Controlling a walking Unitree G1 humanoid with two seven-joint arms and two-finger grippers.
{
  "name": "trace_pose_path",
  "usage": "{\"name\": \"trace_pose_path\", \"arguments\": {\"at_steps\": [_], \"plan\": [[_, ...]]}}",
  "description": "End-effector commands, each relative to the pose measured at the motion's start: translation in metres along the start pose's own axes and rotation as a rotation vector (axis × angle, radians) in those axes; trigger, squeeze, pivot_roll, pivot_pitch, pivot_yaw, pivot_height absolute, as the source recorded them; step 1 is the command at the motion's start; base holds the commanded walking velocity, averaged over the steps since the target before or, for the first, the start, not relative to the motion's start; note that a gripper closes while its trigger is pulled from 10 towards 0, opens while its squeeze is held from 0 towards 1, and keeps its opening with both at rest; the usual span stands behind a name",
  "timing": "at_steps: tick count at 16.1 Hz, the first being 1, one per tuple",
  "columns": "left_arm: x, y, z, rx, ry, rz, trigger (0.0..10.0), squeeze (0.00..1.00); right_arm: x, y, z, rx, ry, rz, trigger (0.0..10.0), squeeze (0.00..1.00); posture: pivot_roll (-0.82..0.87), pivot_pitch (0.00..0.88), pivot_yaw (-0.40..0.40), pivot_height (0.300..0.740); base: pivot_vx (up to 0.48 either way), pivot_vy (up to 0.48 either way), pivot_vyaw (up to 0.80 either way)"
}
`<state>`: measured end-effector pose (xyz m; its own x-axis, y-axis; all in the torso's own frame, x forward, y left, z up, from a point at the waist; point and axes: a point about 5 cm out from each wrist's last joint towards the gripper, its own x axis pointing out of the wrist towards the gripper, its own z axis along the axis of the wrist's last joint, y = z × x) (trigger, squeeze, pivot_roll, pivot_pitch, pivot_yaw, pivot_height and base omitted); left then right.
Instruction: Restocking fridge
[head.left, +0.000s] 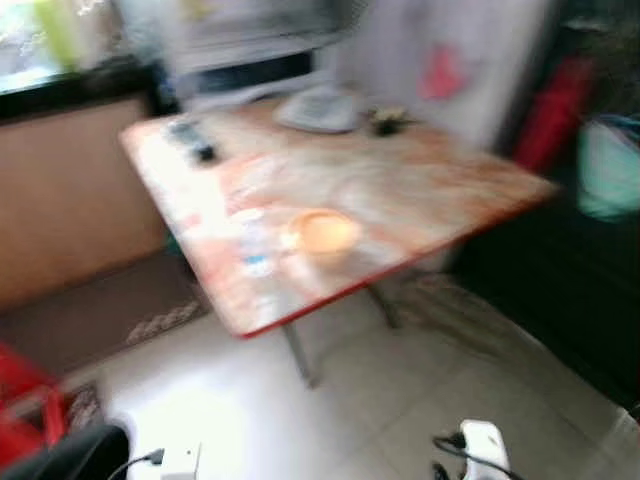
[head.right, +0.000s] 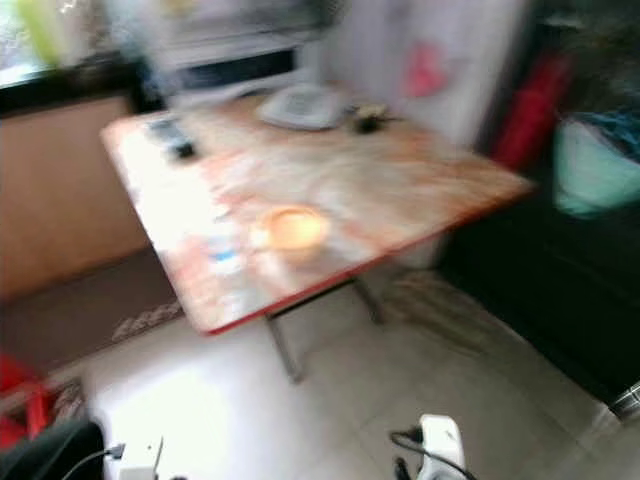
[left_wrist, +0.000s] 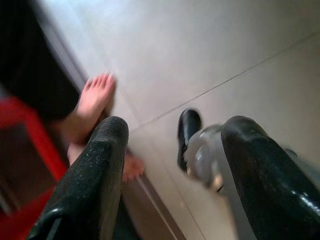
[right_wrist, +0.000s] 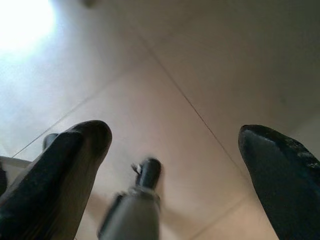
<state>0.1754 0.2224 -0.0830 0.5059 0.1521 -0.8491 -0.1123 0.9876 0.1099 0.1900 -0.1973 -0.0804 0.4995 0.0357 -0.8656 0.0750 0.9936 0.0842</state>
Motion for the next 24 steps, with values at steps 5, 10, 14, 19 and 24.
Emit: {"name": "trace_pose_path", "arguments": {"at_steps": [5, 10, 14, 19, 24], "plan": [[0.0, 0.004, -0.003, 0.009, 0.016, 0.022, 10.0, 0.0, 0.001, 0.004, 0.002, 0.01, -0.013, 0.009, 10.0, 0.0, 0.11, 0.0, -0.033, 0.74, 0.145, 0.0, 0.37], [-0.002, 0.013, -0.002, 0.057, -0.054, 0.096, 10.0, 0.0, 0.001, 0.007, -0.004, -0.021, -0.01, 0.016, 10.0, 0.0, 0.08, 0.066, 0.009, 0.74, 0.0, 0.0, 0.0], [-0.005, 0.018, -0.001, -0.014, -0.153, 0.18, 10.0, 0.0, 0.001, 0.008, -0.01, -0.035, -0.006, 0.007, 10.0, 0.0, 0.08, 0.081, 0.02, 0.74, 0.0, 0.0, 0.0], [-0.012, 0.04, 0.075, -0.031, -0.469, 0.256, 10.0, 0.0, 0.0, 0.008, -0.02, -0.023, 0.009, 0.012, 10.0, 0.0, 0.09, 0.095, 0.023, 0.74, 0.0, 0.0, 0.0], [-0.028, 0.038, 0.096, -0.03, -0.698, 0.295, 10.0, 0.0, -0.002, 0.006, -0.035, -0.012, 0.035, 0.013, 10.0, 0.0, 0.09, 0.12, 0.023, 0.74, 0.0, 0.0, 0.0]]}}
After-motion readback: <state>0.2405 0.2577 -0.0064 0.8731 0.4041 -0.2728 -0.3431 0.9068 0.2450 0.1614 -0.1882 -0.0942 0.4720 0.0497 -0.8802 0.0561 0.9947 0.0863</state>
